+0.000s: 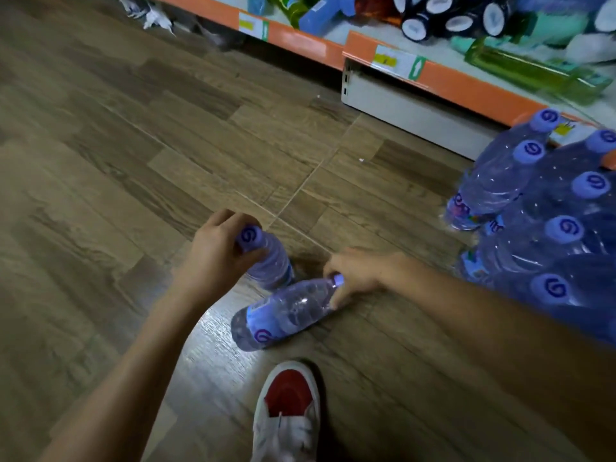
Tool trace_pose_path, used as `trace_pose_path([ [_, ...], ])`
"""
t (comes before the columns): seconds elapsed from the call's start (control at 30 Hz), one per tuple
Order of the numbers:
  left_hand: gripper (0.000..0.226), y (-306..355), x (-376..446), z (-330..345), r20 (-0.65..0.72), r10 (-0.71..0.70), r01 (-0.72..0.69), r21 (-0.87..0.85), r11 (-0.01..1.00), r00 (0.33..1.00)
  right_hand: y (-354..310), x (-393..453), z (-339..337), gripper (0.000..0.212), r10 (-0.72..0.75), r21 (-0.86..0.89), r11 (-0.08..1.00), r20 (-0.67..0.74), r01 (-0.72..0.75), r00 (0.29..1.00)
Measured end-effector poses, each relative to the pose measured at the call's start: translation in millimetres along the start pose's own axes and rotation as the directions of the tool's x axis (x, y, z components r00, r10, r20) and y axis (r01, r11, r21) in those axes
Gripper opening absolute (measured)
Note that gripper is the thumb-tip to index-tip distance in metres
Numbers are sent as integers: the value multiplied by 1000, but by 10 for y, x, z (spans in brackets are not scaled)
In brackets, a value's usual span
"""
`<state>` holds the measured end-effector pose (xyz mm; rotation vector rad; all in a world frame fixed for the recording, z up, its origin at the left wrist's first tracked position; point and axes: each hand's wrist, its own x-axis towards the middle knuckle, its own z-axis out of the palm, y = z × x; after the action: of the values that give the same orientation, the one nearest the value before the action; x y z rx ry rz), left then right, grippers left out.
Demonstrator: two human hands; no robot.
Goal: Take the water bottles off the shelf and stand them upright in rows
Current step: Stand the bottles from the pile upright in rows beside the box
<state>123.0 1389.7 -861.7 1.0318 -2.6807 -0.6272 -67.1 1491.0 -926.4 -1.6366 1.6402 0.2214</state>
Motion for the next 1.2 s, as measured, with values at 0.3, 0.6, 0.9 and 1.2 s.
trace_pose_path([
  [0.3,31,425,267,-27,35,165,-165,-1,986,986,-61,-1361,-796,33,-107,-181,983,-530,11,841],
  [0.6,33,1338,594,570,141,378,-360,-136,923,915,917,-1945,-1044,24,378,274,923,-774,-270,508],
  [0.9,38,1934,750,1043,285,479,-441,-190,877,830,1142,-1442,-645,31,478,189,862,-612,-470,631],
  [1.2,38,2027,729,1161,287,553,-481,-287,829,782,1291,-1493,-478,32,464,201,868,-657,-454,595],
])
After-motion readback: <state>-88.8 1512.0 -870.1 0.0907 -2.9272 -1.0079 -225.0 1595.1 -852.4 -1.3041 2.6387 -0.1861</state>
